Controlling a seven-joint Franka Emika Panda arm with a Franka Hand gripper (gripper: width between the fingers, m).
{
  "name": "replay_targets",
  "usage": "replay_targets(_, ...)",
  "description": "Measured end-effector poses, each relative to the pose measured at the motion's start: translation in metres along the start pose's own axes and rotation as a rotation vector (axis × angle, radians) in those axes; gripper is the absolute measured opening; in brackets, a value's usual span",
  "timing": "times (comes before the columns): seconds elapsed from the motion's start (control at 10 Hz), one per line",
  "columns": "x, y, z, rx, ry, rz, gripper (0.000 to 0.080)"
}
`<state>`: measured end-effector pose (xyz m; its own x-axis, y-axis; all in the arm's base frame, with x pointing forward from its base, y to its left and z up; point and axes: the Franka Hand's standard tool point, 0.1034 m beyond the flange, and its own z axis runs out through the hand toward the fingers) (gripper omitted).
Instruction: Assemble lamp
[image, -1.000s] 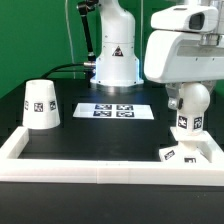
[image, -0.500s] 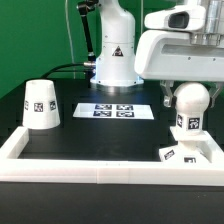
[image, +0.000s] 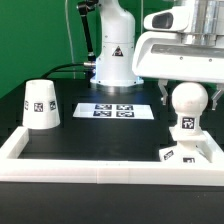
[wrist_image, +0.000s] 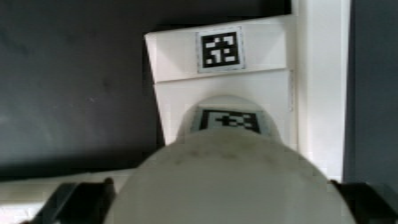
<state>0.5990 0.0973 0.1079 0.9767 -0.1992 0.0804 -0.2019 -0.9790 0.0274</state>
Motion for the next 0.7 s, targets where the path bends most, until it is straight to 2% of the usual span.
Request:
replay_targets(0.3, -0.0039, 0.0012, 0.0019, 0.011, -0.027, 0.281, 0.0577)
replay_targets(0.7, -0.004, 0.0023, 0.002, 0.018, -0.037, 0.469, 0.0577)
